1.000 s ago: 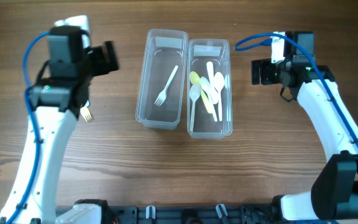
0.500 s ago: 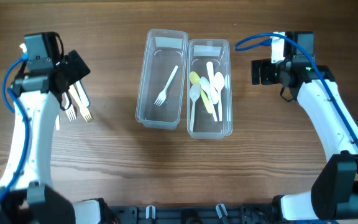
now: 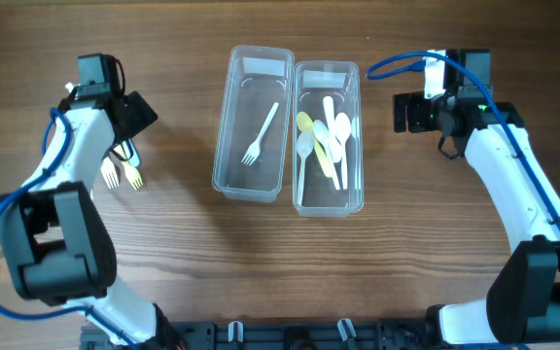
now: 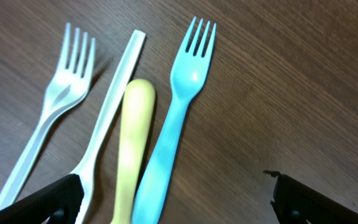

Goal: Pack container
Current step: 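Return left gripper to forks and grasp the light-blue fork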

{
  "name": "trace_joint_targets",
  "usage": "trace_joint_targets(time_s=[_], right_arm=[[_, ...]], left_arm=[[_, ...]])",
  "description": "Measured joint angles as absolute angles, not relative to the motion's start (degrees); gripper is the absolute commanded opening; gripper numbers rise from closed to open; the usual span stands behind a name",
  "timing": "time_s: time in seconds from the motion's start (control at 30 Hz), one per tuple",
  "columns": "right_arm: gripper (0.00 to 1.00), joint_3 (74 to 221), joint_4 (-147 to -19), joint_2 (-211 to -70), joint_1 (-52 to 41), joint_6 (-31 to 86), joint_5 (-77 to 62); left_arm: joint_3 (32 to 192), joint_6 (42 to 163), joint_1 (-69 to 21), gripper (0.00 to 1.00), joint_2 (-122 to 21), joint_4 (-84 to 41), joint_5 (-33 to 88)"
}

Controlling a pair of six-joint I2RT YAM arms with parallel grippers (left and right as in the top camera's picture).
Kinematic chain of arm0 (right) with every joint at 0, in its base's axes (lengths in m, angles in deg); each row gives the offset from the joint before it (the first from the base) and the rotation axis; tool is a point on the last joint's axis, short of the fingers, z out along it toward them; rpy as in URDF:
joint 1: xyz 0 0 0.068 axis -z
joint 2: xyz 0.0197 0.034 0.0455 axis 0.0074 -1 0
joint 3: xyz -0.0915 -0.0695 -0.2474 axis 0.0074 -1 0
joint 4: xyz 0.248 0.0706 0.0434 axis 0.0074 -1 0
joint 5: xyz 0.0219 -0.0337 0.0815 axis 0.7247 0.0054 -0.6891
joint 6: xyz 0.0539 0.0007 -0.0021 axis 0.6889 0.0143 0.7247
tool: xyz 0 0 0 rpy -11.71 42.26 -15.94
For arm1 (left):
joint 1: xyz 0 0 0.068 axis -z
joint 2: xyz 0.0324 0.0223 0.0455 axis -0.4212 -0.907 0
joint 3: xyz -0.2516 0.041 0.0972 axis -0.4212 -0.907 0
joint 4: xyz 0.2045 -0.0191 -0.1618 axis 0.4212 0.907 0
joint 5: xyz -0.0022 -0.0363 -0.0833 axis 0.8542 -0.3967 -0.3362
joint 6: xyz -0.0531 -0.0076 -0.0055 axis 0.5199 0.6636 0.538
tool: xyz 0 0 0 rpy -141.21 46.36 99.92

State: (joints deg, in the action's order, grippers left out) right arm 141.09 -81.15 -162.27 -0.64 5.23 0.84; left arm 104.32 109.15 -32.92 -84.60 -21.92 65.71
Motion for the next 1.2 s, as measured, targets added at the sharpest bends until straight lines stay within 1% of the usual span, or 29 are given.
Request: trace_joint_targets(time_s=[0.2, 0.33, 0.5, 0.6, 0.87, 1.2], right_arm=[[1.0, 141.11, -81.15, -162.27, -0.64, 5.23, 0.84], [1.0, 141.09, -81.15, -162.27, -0.64, 5.23, 0.84], [1.0, 141.09, -81.15, -162.27, -0.64, 5.23, 0.84], [1.0, 141.11, -81.15, -162.27, -0.64, 5.23, 0.84], [1.0, 141.11, -81.15, -162.27, -0.64, 5.23, 0.84], [1.0, 141.11, -81.15, -162.27, -0.64, 5.23, 0.84]], left_arm=[[104.32, 109.26, -32.92, 1.0, -86.48, -24.28, 64.49], [104.32, 109.59, -32.92, 0.94, -86.48, -26.47, 64.25], [104.32, 109.61, -32.92, 0.91, -86.51, -29.05, 63.29], [104.32, 109.72, -32.92, 0.84, -86.51, -30.6, 63.0], [104.32, 110.48, -32.92, 0.85, -86.94, -31.89, 62.78], [104.32, 110.86, -32.92, 0.86, -92.28, -34.08, 62.76]])
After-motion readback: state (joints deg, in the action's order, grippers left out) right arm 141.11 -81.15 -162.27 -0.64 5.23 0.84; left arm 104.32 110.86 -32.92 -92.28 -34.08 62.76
